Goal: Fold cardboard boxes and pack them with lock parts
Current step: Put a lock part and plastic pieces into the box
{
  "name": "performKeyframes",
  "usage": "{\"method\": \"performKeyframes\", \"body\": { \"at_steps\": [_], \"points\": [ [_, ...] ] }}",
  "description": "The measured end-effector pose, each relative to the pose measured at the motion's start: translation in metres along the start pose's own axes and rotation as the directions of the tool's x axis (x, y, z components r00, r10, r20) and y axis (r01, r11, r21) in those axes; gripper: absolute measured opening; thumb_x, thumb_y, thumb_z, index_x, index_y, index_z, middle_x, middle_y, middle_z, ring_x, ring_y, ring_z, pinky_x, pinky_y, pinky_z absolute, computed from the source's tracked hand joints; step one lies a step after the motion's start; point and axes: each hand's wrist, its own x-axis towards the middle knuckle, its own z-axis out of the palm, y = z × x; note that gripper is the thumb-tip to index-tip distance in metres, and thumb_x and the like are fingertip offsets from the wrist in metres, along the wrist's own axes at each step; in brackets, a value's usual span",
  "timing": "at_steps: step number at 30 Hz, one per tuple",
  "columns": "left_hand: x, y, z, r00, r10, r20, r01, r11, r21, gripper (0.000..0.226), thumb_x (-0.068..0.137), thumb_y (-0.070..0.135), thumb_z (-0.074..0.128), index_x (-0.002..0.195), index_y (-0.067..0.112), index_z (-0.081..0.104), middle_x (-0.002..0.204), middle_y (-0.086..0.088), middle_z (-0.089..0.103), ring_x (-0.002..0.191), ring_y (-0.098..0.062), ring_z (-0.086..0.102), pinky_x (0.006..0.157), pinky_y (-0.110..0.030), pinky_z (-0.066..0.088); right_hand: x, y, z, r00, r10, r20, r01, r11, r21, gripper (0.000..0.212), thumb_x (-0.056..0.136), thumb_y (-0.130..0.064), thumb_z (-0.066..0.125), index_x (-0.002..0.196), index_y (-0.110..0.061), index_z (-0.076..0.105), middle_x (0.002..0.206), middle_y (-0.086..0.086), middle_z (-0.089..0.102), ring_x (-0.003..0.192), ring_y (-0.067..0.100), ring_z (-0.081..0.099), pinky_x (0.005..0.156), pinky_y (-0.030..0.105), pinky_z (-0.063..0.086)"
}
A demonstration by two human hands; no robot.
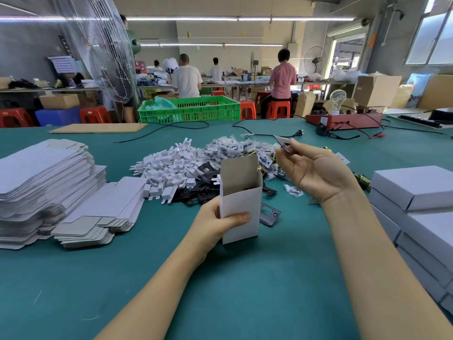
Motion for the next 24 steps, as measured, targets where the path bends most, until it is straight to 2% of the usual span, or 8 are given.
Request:
{"method": "performKeyframes", "body": {
  "at_steps": [3,6,9,12,15,17,20,24],
  "points": [
    [-0.001,0.001,0.001,0.999,-0.004,0.041,0.004,1.000,-0.001,0.033,0.066,0.018,0.078,0.099,0.025,0.074,0.100,0.000,0.076,0.090,-0.011,0.070,0.071,-0.020,0.053,-0.001,0.002,0.011,0.999,-0.016,0.040,0.022,0.986,-0.165,0.021,0.096,-0.003,0.046,0.098,0.001,0.066,0.077,0.013,0.071,0.073,0.022,0.071,0.067,0.029,0.060],
    [-0.002,0.002,0.001,0.998,-0.008,0.058,0.009,1.000,-0.009,0.035,0.067,0.018,0.077,0.102,0.023,0.073,0.100,0.001,0.076,0.089,-0.010,0.070,0.070,-0.018,0.052,-0.003,0.002,0.021,0.997,-0.045,0.066,0.069,0.905,-0.419,0.014,0.096,-0.008,0.051,0.094,-0.010,0.065,0.083,0.009,0.071,0.077,0.021,0.068,0.074,0.036,0.060],
    [-0.002,0.002,0.000,0.998,-0.020,0.066,0.021,1.000,-0.016,0.035,0.067,0.020,0.077,0.102,0.023,0.073,0.099,0.001,0.076,0.089,-0.010,0.070,0.069,-0.017,0.052,-0.008,0.001,0.031,0.985,-0.137,0.108,0.173,0.696,-0.697,0.012,0.094,-0.010,0.055,0.090,-0.014,0.065,0.083,0.003,0.069,0.072,0.011,0.066,0.072,0.028,0.058],
    [-0.001,0.001,0.001,0.997,-0.037,0.066,0.037,0.999,0.005,0.043,0.066,0.022,0.078,0.108,0.020,0.070,0.101,0.002,0.075,0.093,-0.012,0.070,0.073,-0.019,0.052,-0.013,-0.001,0.038,0.960,-0.208,0.188,0.264,0.446,-0.855,0.010,0.093,-0.009,0.058,0.089,-0.013,0.066,0.079,0.000,0.067,0.063,0.000,0.061,0.060,0.014,0.050],
    [-0.001,0.000,0.003,0.998,-0.033,0.058,0.032,0.999,0.016,0.044,0.065,0.021,0.078,0.108,0.020,0.070,0.099,0.004,0.076,0.091,-0.008,0.069,0.072,-0.016,0.051,-0.017,-0.005,0.041,0.947,-0.196,0.254,0.289,0.178,-0.941,0.006,0.092,-0.013,0.062,0.087,-0.016,0.065,0.078,-0.003,0.065,0.060,-0.004,0.056,0.058,0.009,0.045],
    [-0.001,-0.001,0.003,0.998,-0.032,0.060,0.031,0.999,0.011,0.043,0.065,0.022,0.078,0.107,0.021,0.069,0.099,0.005,0.076,0.091,-0.007,0.069,0.073,-0.017,0.052,-0.018,-0.007,0.042,0.950,-0.165,0.265,0.275,0.040,-0.961,0.004,0.091,-0.016,0.063,0.088,-0.017,0.064,0.082,0.000,0.066,0.071,0.005,0.059,0.064,0.013,0.047],
    [-0.001,-0.001,0.003,0.998,-0.038,0.058,0.038,0.999,0.006,0.044,0.064,0.023,0.078,0.107,0.022,0.069,0.100,0.006,0.076,0.093,-0.007,0.069,0.073,-0.016,0.052,-0.018,-0.004,0.045,0.948,-0.149,0.282,0.271,-0.088,-0.959,0.004,0.091,-0.017,0.064,0.088,-0.016,0.063,0.087,0.003,0.067,0.082,0.018,0.063,0.074,0.025,0.049],
    [0.000,-0.003,0.003,0.998,-0.042,0.051,0.041,0.999,0.016,0.042,0.064,0.024,0.079,0.105,0.025,0.070,0.100,0.006,0.075,0.094,-0.009,0.069,0.074,-0.017,0.052,-0.014,0.006,0.050,0.946,-0.108,0.305,0.276,-0.225,-0.935,0.005,0.090,-0.018,0.064,0.086,-0.019,0.062,0.085,-0.001,0.066,0.081,0.014,0.061,0.078,0.031,0.050]
  ]
}}
